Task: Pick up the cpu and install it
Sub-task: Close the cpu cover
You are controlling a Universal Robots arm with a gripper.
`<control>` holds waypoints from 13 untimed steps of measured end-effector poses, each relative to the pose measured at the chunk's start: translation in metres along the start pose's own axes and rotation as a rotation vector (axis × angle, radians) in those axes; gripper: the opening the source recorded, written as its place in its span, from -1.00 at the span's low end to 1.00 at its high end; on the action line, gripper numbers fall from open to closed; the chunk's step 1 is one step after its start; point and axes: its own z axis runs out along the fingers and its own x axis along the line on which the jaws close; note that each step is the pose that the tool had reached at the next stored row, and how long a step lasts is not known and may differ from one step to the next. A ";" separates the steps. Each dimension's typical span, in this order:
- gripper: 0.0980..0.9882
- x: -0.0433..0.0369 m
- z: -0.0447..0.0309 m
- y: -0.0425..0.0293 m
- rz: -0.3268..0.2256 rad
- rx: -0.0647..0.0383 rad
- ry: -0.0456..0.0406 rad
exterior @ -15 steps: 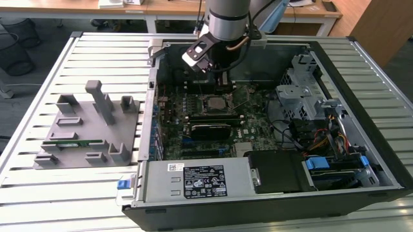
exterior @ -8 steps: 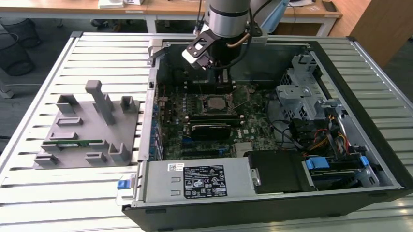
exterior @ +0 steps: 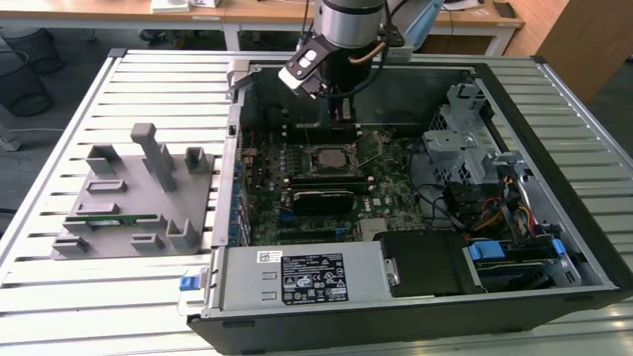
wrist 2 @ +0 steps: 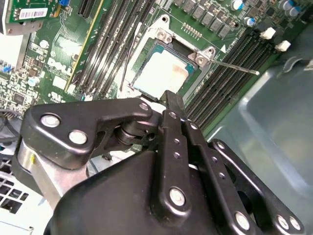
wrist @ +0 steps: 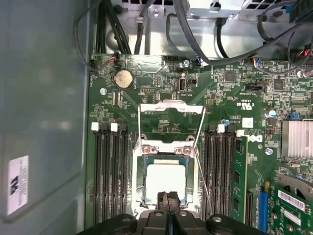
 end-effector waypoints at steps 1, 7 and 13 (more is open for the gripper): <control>-0.98 0.0000 -0.0022 0.0000 0.000 0.000 0.0019; -0.98 -0.0024 -0.0146 -0.0001 0.000 -0.001 0.0340; -0.98 -0.0148 -0.0145 -0.0003 0.000 -0.001 0.0459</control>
